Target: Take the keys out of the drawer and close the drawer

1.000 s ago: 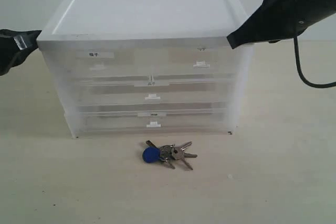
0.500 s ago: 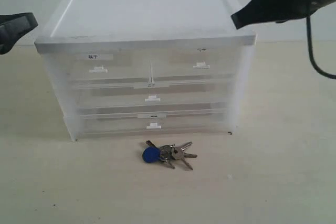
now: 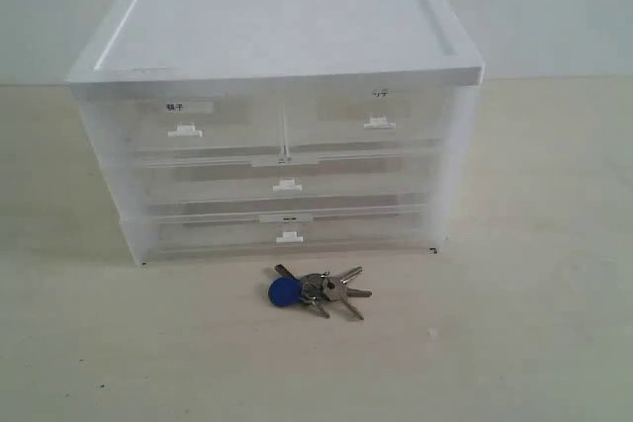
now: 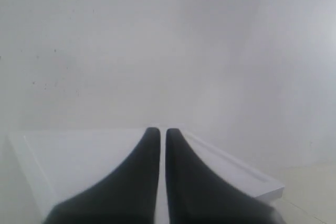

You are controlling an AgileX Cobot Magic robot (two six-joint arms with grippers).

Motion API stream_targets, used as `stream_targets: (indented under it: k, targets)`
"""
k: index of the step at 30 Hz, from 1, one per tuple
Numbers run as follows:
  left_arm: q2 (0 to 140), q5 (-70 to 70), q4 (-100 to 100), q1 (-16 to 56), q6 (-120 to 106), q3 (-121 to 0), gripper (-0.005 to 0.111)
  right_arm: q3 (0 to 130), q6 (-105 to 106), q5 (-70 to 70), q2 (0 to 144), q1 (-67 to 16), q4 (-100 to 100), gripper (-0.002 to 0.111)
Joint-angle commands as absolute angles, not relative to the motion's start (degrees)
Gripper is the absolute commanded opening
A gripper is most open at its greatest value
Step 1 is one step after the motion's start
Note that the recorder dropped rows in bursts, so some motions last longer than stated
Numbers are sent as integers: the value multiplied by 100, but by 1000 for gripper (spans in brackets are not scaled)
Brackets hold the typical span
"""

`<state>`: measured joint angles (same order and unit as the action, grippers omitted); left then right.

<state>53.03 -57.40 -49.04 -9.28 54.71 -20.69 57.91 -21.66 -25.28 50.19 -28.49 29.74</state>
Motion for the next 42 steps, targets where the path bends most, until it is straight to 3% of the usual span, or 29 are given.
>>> stream_targets:
  k: [1,10,19,30,42]
  targets:
    - [4064,-5194,-4629,-950,5443,-1505,5,5153,-2247,-1627,3914,-2856,2886,0]
    - [1644,-3568,-5026,-950,6690,-515,5,3995,-2500,-1097,1871,-2856,2886,0]
    - [67,-4041,-7267,-950,8531,-130,5,3312,-3007,-1822,429,-2856,2886,0]
    - [0,-5714,-7891,-950,8531,-130,5,3338,-4212,-3208,0,-2856,2900,0]
    - [0,-5871,-7891,-950,8531,-130,5,3338,-4201,-3525,0,-2856,2885,0]
